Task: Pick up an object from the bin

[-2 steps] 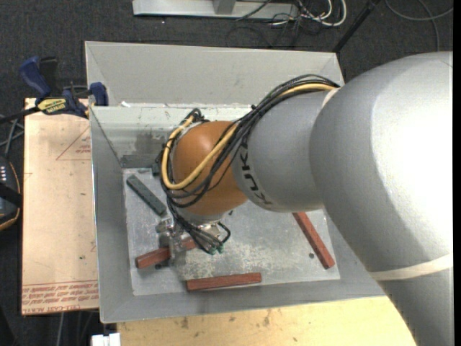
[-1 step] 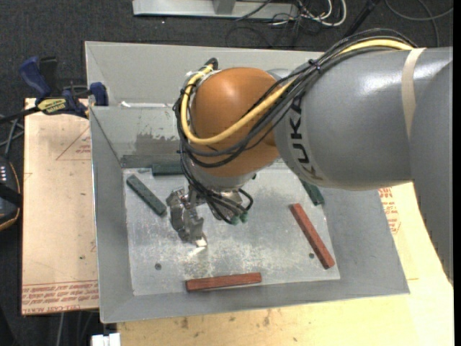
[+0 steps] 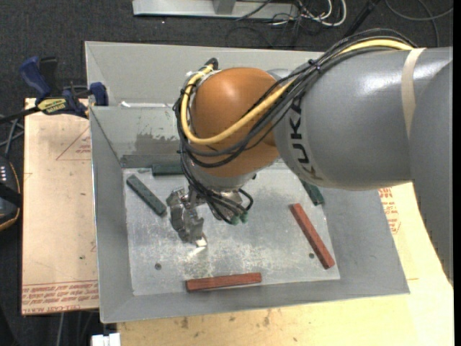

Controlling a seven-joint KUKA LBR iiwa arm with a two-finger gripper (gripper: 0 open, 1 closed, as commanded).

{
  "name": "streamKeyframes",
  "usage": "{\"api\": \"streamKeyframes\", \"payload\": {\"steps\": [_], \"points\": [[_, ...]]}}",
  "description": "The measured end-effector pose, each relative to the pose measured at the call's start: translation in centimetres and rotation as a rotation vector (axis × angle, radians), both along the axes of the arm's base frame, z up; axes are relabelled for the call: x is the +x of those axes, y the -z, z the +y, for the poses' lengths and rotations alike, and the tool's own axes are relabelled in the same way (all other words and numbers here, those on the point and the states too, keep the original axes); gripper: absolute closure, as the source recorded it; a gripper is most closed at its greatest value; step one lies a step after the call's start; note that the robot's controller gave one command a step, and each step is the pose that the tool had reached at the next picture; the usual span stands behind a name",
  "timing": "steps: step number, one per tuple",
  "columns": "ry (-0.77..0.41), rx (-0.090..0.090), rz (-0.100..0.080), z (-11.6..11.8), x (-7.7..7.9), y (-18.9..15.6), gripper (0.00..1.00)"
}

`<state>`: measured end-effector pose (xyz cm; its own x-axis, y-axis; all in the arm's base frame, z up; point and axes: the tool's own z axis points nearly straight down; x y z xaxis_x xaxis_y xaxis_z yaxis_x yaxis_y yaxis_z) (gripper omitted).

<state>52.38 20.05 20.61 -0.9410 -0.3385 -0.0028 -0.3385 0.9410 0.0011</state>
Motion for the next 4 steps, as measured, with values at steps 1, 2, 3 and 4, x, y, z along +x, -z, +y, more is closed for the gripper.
{"api": "streamKeyframes", "payload": {"steps": [1, 2, 3, 4], "points": [[0.048, 0.001, -0.001, 0.8, 0.4, 3.0, 1.0], [0.14, 0.0, 0.001, 1.3, 1.3, 4.6, 0.0], [0.14, 0.0, 0.001, 1.3, 1.3, 4.6, 0.0], [0.066, 0.001, -0.003, 1.4, 1.2, 9.4, 0.0]]}}
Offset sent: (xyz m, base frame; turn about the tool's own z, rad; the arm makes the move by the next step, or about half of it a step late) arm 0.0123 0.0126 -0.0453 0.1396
